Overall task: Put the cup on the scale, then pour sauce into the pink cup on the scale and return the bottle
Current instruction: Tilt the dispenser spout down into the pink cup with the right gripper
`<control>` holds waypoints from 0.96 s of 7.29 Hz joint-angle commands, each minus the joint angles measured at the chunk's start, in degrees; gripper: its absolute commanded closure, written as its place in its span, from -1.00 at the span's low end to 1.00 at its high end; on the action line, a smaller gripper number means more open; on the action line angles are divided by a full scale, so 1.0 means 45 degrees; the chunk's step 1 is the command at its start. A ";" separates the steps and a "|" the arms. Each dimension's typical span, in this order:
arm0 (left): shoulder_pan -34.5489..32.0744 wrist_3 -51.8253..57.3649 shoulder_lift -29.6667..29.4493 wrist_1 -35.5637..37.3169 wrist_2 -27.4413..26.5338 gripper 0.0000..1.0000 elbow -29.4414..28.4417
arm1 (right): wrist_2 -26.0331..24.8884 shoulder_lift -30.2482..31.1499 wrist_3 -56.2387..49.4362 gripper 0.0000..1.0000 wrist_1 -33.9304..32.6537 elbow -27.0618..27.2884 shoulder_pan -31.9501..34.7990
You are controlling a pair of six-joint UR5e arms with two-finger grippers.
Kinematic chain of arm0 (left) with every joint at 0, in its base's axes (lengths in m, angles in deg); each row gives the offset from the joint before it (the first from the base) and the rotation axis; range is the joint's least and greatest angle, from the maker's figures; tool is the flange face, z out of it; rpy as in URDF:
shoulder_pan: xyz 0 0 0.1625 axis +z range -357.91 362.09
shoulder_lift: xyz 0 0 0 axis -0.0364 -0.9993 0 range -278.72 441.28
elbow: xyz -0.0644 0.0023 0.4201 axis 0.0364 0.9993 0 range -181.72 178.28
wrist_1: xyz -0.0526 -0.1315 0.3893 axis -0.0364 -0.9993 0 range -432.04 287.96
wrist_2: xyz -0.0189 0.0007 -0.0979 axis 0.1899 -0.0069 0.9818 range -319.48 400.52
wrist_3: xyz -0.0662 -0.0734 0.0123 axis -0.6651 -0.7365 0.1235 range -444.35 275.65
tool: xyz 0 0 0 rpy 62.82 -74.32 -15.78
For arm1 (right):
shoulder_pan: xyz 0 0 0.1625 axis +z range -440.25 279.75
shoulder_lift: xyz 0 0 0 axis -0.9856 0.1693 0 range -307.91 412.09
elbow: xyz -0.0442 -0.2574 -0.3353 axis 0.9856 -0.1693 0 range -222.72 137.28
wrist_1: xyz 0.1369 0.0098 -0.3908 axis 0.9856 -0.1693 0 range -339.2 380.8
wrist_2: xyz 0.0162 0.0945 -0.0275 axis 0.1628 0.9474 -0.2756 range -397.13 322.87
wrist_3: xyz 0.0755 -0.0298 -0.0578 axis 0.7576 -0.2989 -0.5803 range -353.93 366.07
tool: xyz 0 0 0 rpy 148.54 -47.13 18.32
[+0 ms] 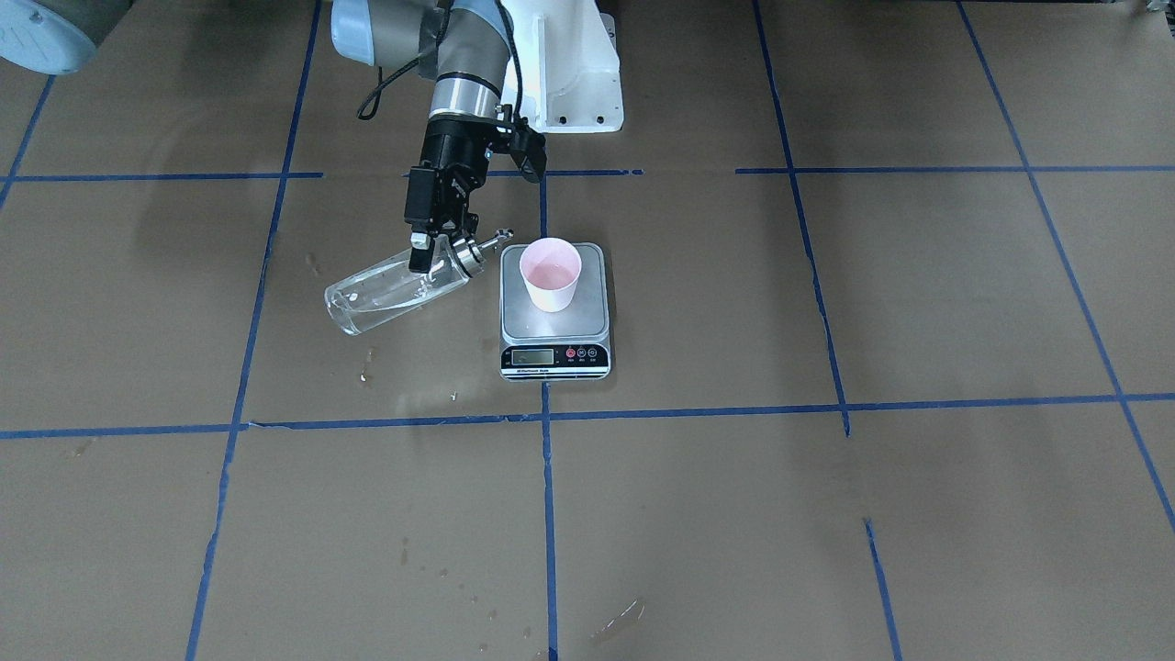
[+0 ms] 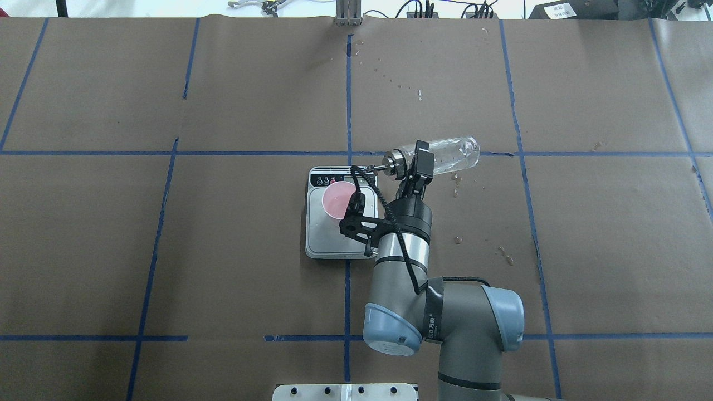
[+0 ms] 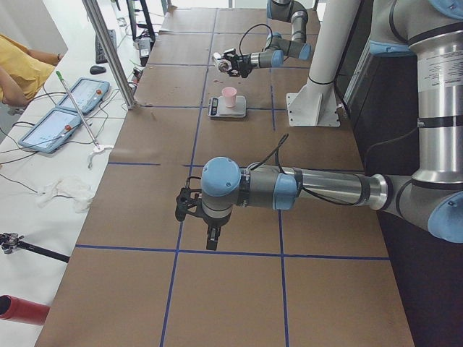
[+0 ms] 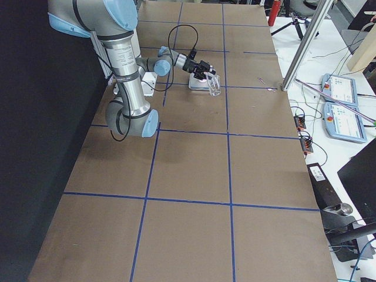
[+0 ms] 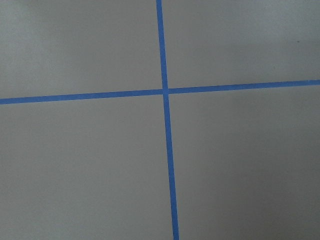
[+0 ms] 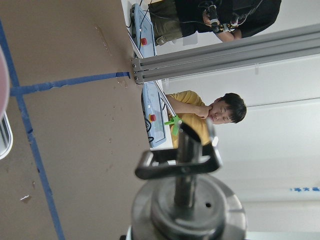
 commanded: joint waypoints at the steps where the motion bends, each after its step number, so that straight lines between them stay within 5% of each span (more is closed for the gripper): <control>1: 0.0018 0.0000 0.0000 0.0027 0.0000 -1.00 0.0000 | -0.1169 -0.0323 -0.1956 1.00 -0.0428 -0.0530 -0.0079; 7: -0.0001 0.0000 0.0001 0.0027 0.0000 -1.00 0.0000 | -0.2874 -0.0071 -0.6595 1.00 -0.0450 -0.0550 -0.0040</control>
